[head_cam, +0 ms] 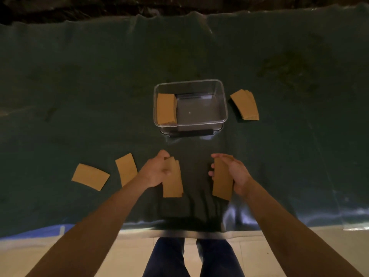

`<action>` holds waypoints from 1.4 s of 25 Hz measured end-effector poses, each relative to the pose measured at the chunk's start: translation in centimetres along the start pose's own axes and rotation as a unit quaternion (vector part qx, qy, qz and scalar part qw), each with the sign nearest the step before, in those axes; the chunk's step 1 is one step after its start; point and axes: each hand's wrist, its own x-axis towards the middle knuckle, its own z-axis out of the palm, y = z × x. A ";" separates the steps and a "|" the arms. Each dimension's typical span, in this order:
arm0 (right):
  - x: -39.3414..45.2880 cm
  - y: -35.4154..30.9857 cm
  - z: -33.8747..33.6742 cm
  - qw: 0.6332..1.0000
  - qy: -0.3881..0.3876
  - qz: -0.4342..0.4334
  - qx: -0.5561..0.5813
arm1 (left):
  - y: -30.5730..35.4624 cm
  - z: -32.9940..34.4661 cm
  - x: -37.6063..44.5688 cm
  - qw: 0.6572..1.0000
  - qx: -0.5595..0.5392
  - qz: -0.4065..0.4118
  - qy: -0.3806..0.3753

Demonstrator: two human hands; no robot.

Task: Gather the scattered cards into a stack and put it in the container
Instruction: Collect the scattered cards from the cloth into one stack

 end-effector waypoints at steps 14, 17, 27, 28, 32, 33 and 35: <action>-2.0 0.4 5.8 0.999 -0.043 0.015 -0.025 | -12.2 -5.1 -0.5 0.972 0.049 -0.205 0.106; -3.0 0.3 6.9 0.995 -0.024 -0.026 -0.096 | -9.2 -6.3 -1.7 0.990 0.010 -0.135 0.027; -6.1 -0.2 10.8 0.970 -0.191 0.048 -0.140 | 1.8 -4.2 -5.8 0.916 -0.369 0.062 -0.146; -6.2 -0.2 10.9 0.970 -0.196 0.055 -0.130 | 1.7 -3.8 -5.6 0.941 -0.314 0.077 -0.102; -6.8 0.4 10.8 0.977 -0.166 0.068 -0.117 | 1.9 -2.8 -5.8 0.980 -0.112 0.161 -0.010; -7.2 0.6 10.9 0.978 -0.166 0.072 -0.106 | 2.1 -2.8 -6.0 0.979 -0.104 0.177 -0.020; -7.6 0.7 11.2 0.984 -0.153 0.068 -0.066 | 2.1 -3.0 -6.6 0.977 -0.093 0.189 -0.042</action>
